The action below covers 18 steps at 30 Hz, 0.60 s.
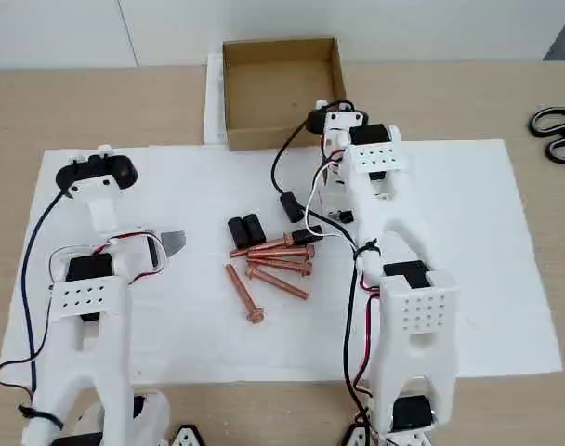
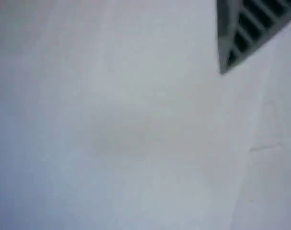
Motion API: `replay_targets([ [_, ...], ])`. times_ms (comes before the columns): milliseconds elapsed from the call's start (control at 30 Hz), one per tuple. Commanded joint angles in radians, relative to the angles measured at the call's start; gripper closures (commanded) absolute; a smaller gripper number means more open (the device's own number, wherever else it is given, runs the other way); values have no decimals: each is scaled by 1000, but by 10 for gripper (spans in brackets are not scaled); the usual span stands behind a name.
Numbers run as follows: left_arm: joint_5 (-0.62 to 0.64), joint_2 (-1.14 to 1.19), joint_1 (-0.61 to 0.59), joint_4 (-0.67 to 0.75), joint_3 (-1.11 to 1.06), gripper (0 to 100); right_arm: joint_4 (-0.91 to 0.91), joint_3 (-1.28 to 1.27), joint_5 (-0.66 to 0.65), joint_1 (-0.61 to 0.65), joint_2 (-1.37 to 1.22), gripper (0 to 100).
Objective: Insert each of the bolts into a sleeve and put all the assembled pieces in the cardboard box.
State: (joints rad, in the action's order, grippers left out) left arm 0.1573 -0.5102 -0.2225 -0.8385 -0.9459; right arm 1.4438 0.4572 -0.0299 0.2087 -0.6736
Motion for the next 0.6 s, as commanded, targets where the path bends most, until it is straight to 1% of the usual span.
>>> replay_targets([
  [0,3,-5,0,17,4,687,24,5,0,8,8,853],
  [300,3,-3,0,17,4,687,28,43,0,39,8,862],
  [467,3,-3,0,17,4,687,114,149,0,36,8,861],
  [567,3,-3,0,17,4,687,127,186,-3,35,8,861],
])
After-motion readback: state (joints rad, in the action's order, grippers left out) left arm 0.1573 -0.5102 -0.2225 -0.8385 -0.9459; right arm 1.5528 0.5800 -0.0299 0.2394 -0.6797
